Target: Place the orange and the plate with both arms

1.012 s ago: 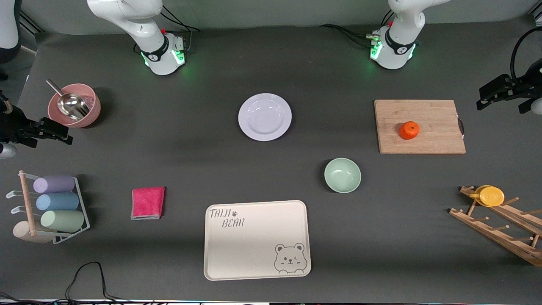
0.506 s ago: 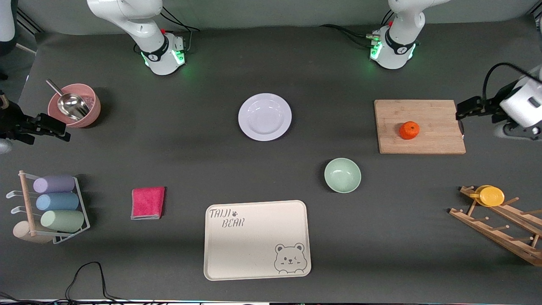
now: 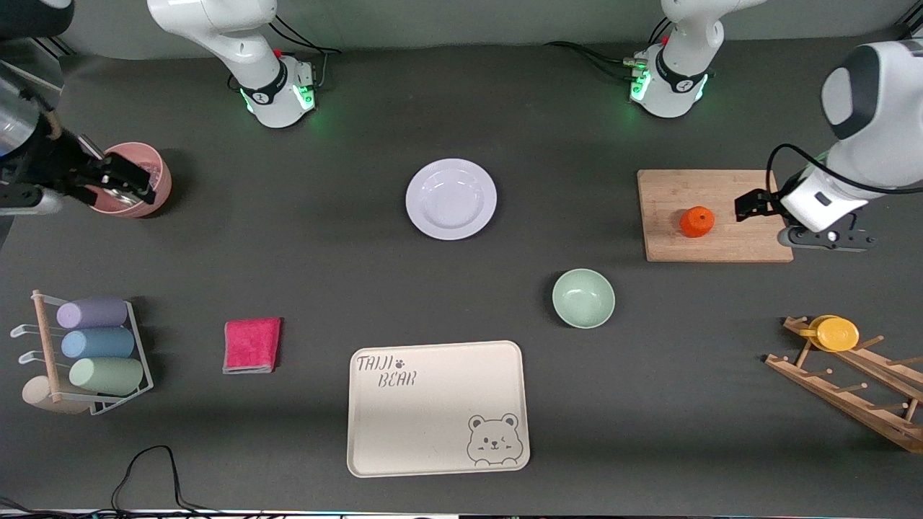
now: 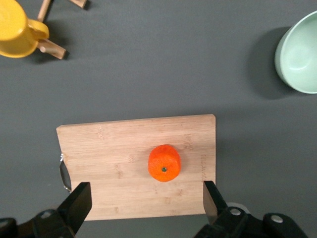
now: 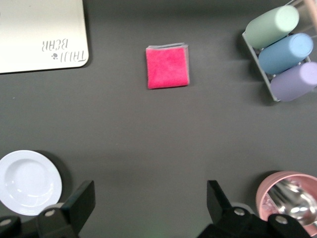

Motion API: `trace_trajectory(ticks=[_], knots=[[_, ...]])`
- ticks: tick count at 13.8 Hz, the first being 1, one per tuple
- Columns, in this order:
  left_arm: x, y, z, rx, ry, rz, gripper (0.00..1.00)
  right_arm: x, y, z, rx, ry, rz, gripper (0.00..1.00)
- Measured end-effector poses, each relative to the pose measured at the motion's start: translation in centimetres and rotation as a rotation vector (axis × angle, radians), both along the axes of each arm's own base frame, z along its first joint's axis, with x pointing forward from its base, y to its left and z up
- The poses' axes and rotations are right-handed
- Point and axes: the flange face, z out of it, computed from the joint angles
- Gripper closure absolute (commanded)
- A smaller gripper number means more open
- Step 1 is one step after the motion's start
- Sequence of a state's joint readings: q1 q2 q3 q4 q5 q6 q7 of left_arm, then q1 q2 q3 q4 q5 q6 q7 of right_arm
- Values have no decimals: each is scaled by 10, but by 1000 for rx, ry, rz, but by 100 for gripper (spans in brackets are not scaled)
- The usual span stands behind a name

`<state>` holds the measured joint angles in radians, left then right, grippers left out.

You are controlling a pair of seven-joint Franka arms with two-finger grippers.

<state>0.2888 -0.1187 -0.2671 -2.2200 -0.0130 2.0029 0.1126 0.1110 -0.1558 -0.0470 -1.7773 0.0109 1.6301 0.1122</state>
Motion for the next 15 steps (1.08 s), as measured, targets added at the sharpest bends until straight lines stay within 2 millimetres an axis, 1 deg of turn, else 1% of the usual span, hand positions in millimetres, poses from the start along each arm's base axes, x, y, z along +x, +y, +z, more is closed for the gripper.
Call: trace_trajectory(ticks=[5, 7, 9, 12, 13, 15], knots=[[-33, 2, -66, 10, -56, 1, 0, -50, 45, -11, 14, -34, -23, 0], [-46, 2, -89, 11, -77, 0, 0, -70, 61, -18, 18, -32, -18, 0], [-60, 2, -109, 12, -97, 4, 0, -86, 79, -22, 21, -31, -27, 0], [-75, 2, -135, 10, -109, 22, 0, -105, 105, -27, 23, -24, -23, 0], [-78, 2, -142, 7, -114, 30, 0, -110, 110, -30, 23, -19, -19, 0], [-83, 0, -156, 1, -118, 36, 0, -118, 112, -36, 21, -12, -13, 0]])
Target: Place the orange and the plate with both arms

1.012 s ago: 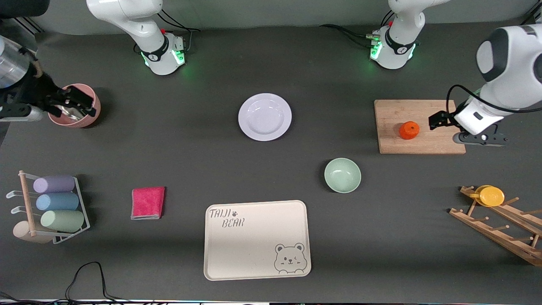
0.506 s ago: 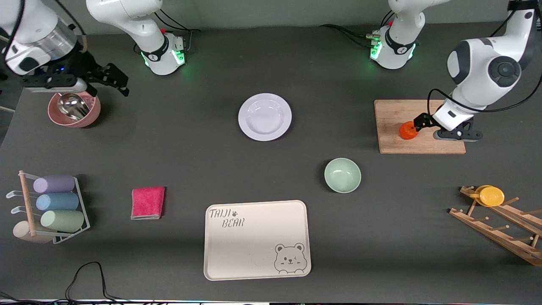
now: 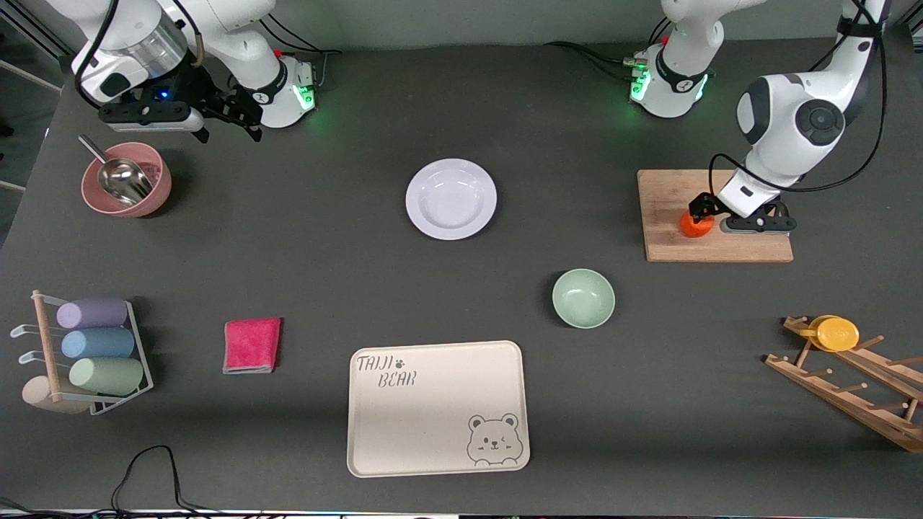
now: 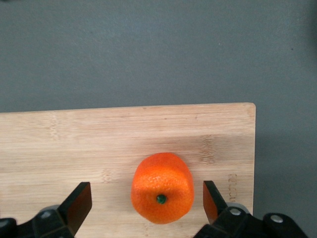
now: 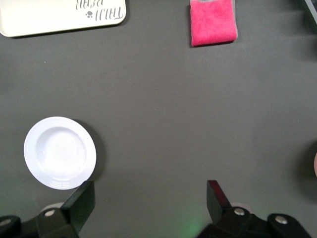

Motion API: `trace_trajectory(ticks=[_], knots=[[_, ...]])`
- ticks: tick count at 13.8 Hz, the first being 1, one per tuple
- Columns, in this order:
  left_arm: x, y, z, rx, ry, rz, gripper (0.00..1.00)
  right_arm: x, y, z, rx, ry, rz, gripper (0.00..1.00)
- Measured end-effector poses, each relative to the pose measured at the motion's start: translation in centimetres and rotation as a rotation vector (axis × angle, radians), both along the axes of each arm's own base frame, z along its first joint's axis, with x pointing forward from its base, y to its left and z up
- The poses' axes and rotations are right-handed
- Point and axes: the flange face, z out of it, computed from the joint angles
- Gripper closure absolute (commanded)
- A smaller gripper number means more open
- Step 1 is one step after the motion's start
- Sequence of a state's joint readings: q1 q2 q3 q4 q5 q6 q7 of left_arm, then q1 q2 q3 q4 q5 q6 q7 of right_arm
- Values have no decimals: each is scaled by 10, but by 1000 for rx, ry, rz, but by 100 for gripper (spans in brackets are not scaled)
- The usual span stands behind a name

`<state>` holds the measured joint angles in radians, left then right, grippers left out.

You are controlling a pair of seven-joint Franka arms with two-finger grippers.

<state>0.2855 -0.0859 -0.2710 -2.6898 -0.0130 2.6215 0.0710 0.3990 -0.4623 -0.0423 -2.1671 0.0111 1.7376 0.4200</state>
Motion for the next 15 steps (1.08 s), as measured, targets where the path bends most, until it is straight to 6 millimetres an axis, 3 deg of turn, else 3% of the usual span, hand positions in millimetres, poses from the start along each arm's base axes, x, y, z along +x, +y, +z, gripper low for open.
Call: trace_trajectory(ticks=[6, 9, 11, 12, 14, 15], knots=[[-5, -5, -23, -15, -10, 13, 0, -8, -5, -25, 88, 84, 3, 0], [-11, -7, -40, -25, 4, 18, 0, -2, -32, -53, 216, 141, 36, 0], [-12, -7, -45, -29, 12, 20, 1, 1, -54, -88, 335, 159, 38, 0], [-12, -7, -46, -30, 13, 20, 16, -1, -59, -106, 390, 167, 33, 0], [-12, -7, -46, -30, 13, 20, 62, -6, -57, -138, 482, 174, 12, 0], [-12, -7, -46, -30, 13, 21, 78, -10, -54, -152, 528, 176, 6, 0]])
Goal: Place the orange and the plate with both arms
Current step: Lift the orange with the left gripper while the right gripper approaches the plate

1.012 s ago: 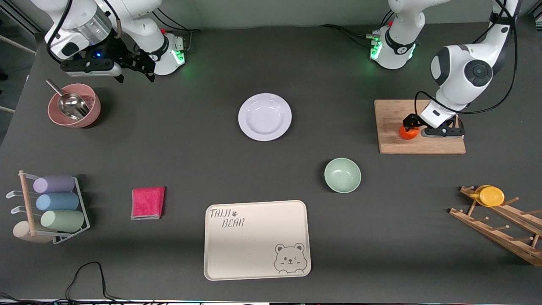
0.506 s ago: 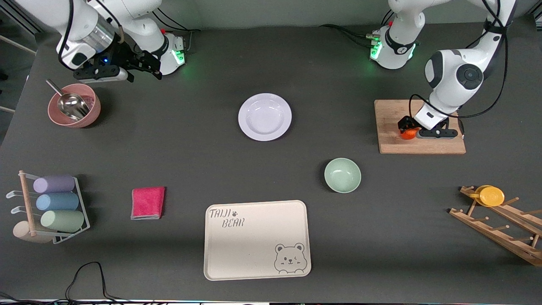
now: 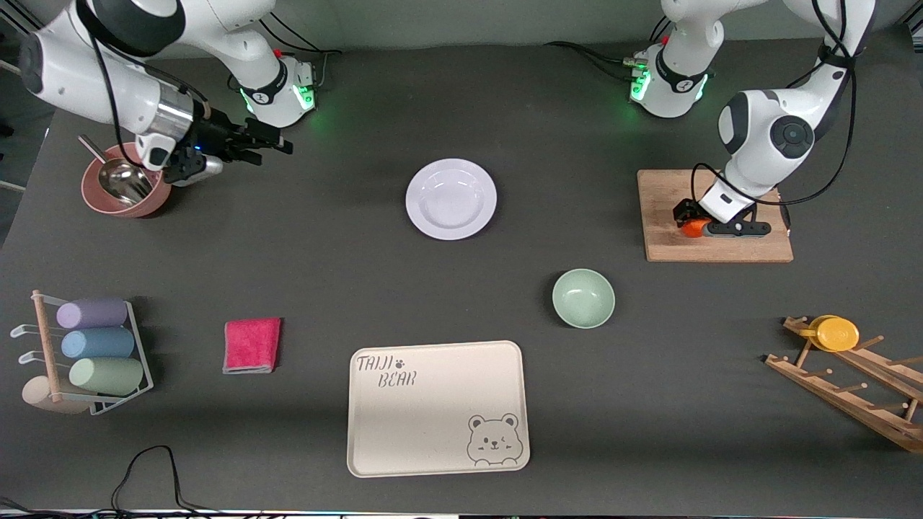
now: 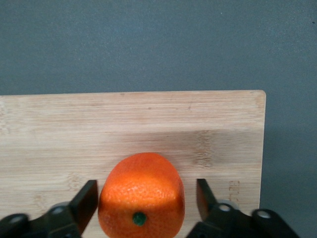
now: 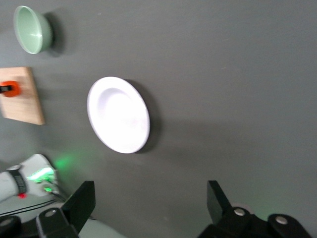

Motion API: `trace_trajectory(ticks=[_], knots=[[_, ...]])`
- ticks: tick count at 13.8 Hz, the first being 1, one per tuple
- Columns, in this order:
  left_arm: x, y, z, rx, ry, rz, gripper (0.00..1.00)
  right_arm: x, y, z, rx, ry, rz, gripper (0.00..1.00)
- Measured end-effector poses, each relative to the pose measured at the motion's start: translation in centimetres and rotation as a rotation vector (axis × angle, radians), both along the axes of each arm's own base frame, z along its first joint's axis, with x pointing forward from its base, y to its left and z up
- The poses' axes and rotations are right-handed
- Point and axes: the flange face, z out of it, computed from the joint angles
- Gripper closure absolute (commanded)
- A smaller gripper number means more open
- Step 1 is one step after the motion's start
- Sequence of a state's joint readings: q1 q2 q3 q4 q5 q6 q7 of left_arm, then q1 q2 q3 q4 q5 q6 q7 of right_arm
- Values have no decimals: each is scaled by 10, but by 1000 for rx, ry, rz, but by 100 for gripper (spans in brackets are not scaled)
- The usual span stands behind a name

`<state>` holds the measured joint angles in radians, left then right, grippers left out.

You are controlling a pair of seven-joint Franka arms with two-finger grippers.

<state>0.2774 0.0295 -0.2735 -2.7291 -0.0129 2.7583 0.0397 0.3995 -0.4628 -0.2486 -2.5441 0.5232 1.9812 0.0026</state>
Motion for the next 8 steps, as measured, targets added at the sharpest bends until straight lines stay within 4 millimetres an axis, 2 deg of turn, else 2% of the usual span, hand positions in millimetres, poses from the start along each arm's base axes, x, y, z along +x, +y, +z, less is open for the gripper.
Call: trace_trajectory(ticks=[1, 2, 6, 8], knots=[[1, 0, 1, 1, -3, 0, 94, -3, 3, -14, 50, 0, -1, 0], [1, 0, 1, 1, -3, 0, 100, -6, 5, -26, 100, -2, 0, 0], [2, 0, 3, 1, -8, -4, 100, -11, 11, -79, 257, -21, 0, 0], [9, -4, 13, 5, -2, -14, 100, -14, 11, -109, 323, -40, 5, 0]])
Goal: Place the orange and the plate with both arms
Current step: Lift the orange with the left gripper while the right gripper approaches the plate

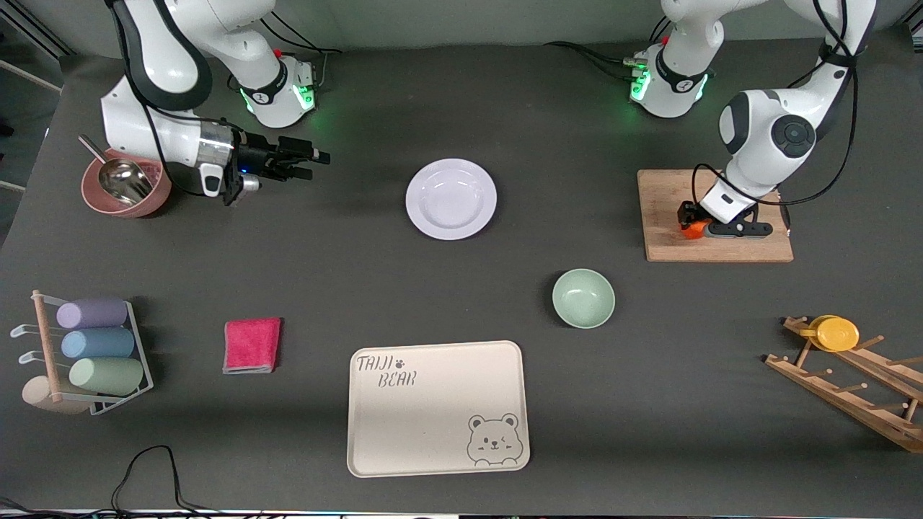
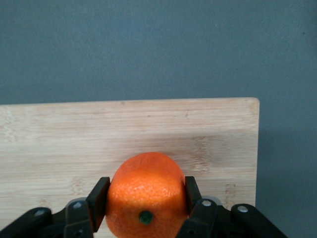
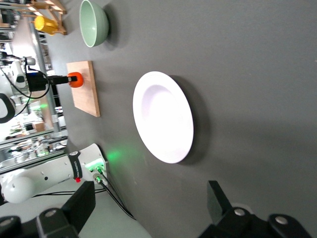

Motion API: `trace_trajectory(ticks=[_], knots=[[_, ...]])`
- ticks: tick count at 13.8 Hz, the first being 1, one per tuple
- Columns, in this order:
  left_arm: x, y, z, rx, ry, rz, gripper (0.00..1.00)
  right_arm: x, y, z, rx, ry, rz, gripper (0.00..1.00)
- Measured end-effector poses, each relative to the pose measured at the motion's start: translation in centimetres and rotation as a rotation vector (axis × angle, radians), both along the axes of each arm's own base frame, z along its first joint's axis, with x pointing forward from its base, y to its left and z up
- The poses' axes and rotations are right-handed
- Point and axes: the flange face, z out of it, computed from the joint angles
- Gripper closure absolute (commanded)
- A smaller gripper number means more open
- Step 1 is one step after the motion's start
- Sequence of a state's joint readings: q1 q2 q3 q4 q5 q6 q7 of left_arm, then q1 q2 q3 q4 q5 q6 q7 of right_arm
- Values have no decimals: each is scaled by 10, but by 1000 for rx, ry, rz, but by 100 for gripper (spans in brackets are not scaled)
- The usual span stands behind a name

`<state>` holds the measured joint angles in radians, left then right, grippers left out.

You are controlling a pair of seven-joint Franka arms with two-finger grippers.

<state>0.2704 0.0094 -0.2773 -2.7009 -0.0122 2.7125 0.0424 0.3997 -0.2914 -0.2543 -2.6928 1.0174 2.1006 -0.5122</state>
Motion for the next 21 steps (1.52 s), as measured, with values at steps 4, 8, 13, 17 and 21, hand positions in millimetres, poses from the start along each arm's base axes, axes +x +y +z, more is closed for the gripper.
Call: trace_trajectory(ticks=[4, 8, 13, 17, 21], knots=[[32, -22, 77, 24, 69, -44, 100, -9, -5, -60, 105, -62, -8, 0], [54, -71, 181, -33, 66, -73, 100, -21, -3, -103, 175, -98, -14, 0], [60, -130, 270, -136, 95, -103, 100, -43, 1, -161, 272, -138, -25, 0], [41, -216, 308, -169, 85, -25, 100, -59, -3, -197, 273, -116, -23, 0], [6, -312, 319, -170, 79, 72, 100, -59, -7, -201, 270, -109, -31, 0]])
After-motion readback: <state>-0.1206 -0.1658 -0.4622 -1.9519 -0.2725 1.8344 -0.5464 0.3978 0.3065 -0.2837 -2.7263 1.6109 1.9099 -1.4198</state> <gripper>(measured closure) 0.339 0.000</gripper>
